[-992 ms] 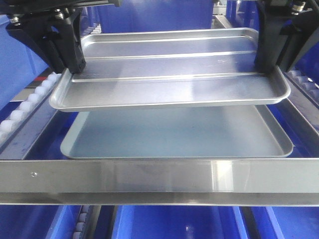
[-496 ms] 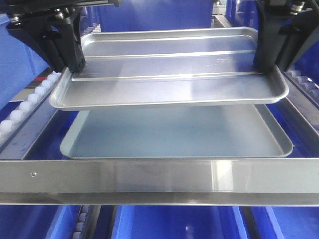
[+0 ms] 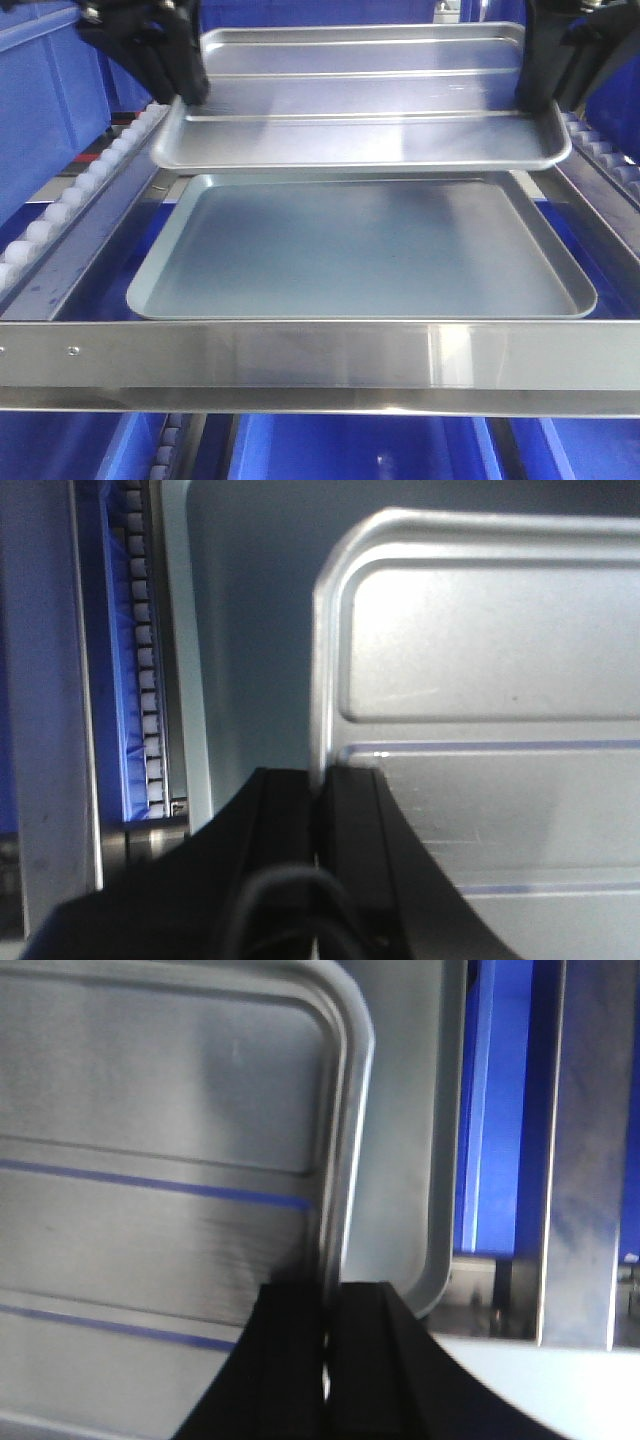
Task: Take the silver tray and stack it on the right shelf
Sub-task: 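Lower the silver tray with both grippers onto the larger grey-green tray, then open both grippers and raise them away from the stacked trays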
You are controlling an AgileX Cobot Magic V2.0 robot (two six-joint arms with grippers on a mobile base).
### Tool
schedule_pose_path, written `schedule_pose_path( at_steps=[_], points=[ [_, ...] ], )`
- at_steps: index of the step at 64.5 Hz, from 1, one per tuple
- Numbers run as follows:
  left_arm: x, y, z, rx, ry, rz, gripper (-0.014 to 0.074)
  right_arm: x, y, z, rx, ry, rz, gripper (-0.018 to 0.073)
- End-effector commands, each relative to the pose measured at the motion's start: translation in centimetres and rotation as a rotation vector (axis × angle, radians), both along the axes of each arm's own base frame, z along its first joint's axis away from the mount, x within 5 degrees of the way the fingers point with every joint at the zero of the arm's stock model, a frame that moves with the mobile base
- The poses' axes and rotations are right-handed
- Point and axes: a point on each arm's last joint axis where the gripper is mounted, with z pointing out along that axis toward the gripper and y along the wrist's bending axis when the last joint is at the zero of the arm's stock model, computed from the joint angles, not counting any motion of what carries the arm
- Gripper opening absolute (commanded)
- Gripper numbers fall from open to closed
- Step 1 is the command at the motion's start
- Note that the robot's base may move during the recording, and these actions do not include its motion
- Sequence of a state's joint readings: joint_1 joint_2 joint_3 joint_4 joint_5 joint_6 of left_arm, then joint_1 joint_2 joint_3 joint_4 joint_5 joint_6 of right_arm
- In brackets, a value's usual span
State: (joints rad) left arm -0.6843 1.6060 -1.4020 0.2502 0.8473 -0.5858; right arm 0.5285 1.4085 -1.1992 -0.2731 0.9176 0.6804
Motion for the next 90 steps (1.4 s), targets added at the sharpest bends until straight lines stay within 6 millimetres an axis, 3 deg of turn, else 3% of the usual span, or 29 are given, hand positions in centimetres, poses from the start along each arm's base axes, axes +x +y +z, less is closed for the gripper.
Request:
schedule_pose_path(
  at_steps=[1, 9, 20, 40, 49, 55, 61, 68, 76, 83, 90],
  points=[
    [1.5, 0.3, 1.8, -0.026, -0.096, 0.006, -0.0093, 1.6, -0.7, 2.1, -0.019, -0.117, 0.027, 0.0056],
    [3.5, 0.3, 0.1, -0.014, -0.08, 0.032, -0.0093, 4.2, -0.8, 1.4, -0.046, -0.122, 0.033, 0.0056],
    [5.9, 0.3, -3.1, 0.023, -0.038, 0.056, -0.0093, 7.2, -0.3, -1.2, -0.068, -0.081, 0.023, 0.0056],
    [8.0, -0.6, -7.3, 0.103, -0.009, -0.018, -0.0093, 9.3, 0.6, -6.1, -0.117, 0.032, 0.03, 0.0057],
    [8.1, -0.7, -7.6, 0.108, -0.002, -0.024, -0.0089, 9.5, 0.6, -6.3, -0.117, 0.032, 0.034, 0.0062],
    [8.2, -0.8, -7.3, 0.097, -0.003, -0.027, -0.0006, 9.5, 0.7, -6.2, -0.116, 0.028, 0.034, 0.0107],
    [8.2, -1.0, -7.1, 0.08, -0.003, -0.024, 0.0176, 9.5, 0.7, -6.2, -0.116, 0.029, 0.034, 0.0226],
    [8.3, -1.1, -6.7, 0.068, -0.01, -0.021, 0.038, 9.5, 0.6, -6.2, -0.118, 0.034, 0.032, 0.0426],
    [8.4, -1.1, -6.2, 0.072, -0.007, -0.016, 0.0465, 9.4, 0.6, -6.1, -0.119, 0.033, 0.031, 0.0583],
    [8.3, -0.9, -5.6, 0.096, 0.024, 0.001, 0.0465, 8.9, 0.4, -5.2, -0.115, 0.024, 0.026, 0.0566],
    [7.6, -0.6, -3.7, 0.098, 0.026, 0.009, 0.0464, 8.0, -0.1, -3.2, -0.098, -0.01, 0.017, 0.0489]
  ],
)
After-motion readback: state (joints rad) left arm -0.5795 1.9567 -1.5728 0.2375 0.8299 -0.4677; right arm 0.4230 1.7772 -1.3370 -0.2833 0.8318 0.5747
